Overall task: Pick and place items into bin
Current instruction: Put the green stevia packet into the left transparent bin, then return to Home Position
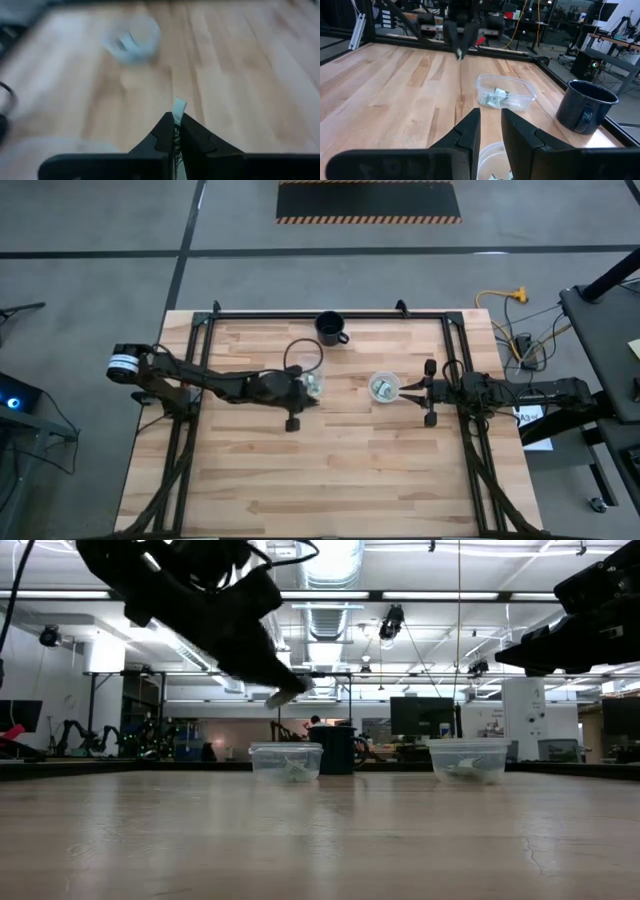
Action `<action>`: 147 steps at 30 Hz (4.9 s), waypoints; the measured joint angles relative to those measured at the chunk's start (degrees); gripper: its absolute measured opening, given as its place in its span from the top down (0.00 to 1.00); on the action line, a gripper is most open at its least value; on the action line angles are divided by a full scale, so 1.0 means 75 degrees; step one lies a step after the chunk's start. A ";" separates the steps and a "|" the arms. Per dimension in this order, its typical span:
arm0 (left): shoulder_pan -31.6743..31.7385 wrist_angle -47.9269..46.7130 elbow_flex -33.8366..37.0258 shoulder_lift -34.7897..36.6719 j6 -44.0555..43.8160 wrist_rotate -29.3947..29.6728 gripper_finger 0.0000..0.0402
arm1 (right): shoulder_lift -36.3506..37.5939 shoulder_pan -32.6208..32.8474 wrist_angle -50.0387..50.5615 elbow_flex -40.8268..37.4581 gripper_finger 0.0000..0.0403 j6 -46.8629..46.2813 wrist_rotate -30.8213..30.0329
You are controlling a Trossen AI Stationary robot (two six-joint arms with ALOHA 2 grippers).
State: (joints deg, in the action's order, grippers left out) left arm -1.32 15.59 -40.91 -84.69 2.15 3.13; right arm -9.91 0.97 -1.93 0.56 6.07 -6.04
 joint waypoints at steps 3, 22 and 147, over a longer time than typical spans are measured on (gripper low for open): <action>-0.0003 0.1093 0.0139 -0.0064 -0.0015 0.0698 1.00 | 0.0000 -0.0001 0.0000 0.0000 0.83 0.0000 0.0001; -0.0068 0.1915 0.0260 -0.1796 0.1087 0.5449 1.00 | 0.0003 -0.0002 0.0000 0.0000 0.83 0.0000 -0.0001; 0.0161 0.5046 0.4005 0.3324 0.1769 0.1057 0.61 | 0.0003 -0.0001 0.0001 -0.0003 0.83 0.0000 -0.0001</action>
State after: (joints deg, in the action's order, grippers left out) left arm -0.11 53.43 -10.87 -59.76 15.42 11.06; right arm -9.89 0.96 -1.93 0.54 6.07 -6.04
